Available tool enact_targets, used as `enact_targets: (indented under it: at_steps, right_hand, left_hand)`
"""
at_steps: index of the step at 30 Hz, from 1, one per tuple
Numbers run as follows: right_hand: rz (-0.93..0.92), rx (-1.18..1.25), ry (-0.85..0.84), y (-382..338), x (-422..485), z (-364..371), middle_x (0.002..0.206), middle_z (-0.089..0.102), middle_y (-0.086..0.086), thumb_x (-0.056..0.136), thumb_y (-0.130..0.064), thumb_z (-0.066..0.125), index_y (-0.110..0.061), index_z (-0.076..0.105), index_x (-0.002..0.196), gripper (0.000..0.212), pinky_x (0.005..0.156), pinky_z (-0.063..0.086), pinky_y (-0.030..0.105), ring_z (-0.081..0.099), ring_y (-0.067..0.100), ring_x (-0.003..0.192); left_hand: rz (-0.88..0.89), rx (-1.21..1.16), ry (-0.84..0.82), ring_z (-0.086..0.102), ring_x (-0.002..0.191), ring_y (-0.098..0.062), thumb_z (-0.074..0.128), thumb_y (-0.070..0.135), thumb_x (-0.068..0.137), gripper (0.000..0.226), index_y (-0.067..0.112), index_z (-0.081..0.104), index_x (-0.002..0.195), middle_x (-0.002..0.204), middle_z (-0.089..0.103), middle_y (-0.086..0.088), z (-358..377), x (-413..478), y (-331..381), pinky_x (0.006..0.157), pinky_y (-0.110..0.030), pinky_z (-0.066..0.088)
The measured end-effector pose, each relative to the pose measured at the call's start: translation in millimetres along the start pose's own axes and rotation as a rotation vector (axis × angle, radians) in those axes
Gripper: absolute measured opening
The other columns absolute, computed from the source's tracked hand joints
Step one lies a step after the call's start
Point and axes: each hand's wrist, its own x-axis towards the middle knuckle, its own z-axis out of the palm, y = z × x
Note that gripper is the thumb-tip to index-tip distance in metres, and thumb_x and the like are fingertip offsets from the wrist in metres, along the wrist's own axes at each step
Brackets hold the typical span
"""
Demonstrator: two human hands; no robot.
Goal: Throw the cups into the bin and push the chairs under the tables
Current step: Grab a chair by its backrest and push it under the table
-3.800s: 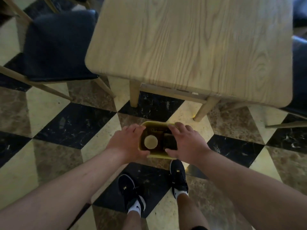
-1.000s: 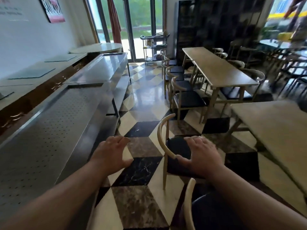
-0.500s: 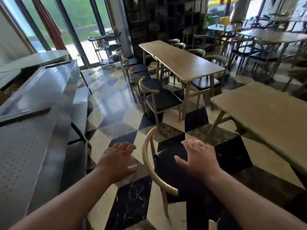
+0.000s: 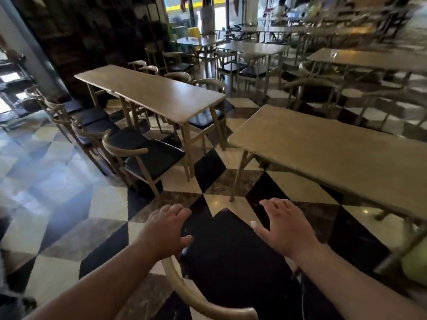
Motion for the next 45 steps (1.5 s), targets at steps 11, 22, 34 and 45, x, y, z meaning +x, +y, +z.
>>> enact_targets:
  at_steps: [11, 22, 34, 45]
  right_hand:
    - [0.397, -0.021, 0.020, -93.9, -54.1, 76.2, 0.121, 0.066, 0.004, 0.097, -0.064, 0.037, -0.015, 0.062, 0.132, 0.067, 0.096, 0.052, 0.043, 0.062, 0.027, 0.114]
    - [0.457, 0.167, -0.434, -161.0, -82.7, 211.4, 0.157, 0.040, -0.007, 0.092, -0.085, 0.005, -0.030, 0.030, 0.162, 0.092, 0.114, 0.037, 0.037, 0.039, 0.016, 0.142]
    - [0.115, 0.103, -0.809, -126.5, -51.4, 265.9, 0.116, 0.065, 0.007, 0.098, -0.060, 0.059, -0.023, 0.058, 0.117, 0.041, 0.079, 0.041, 0.044, 0.060, 0.031, 0.104]
    - [0.172, 0.079, -0.757, -56.6, 2.6, 252.0, 0.116, 0.065, 0.002, 0.096, -0.052, 0.061, -0.026, 0.058, 0.116, 0.033, 0.092, 0.041, 0.045, 0.060, 0.027, 0.106]
  left_hand:
    - [0.415, 0.047, -0.150, 0.032, 0.151, -0.020, 0.054, 0.065, 0.097, 0.077, 0.034, 0.026, 0.161, 0.165, 0.032, 0.006, 67.8, 64.4, -84.2, 0.122, -0.046, 0.033]
    - [0.727, 0.173, -0.459, 0.037, 0.147, -0.020, 0.060, 0.079, 0.082, 0.093, 0.035, 0.032, 0.159, 0.160, 0.040, 0.006, 188.9, 92.5, -108.9, 0.123, -0.043, 0.029]
    - [0.819, 0.496, -0.859, 0.061, 0.099, -0.028, 0.070, 0.054, 0.081, 0.051, 0.029, 0.064, 0.124, 0.114, 0.065, -0.004, 214.3, 132.2, -81.0, 0.081, -0.041, 0.047]
    - [0.826, 0.474, -0.597, 0.060, 0.119, -0.021, 0.063, 0.034, 0.091, 0.033, 0.034, 0.066, 0.124, 0.124, 0.067, 0.006, 201.7, 212.4, -87.5, 0.113, -0.043, 0.036]
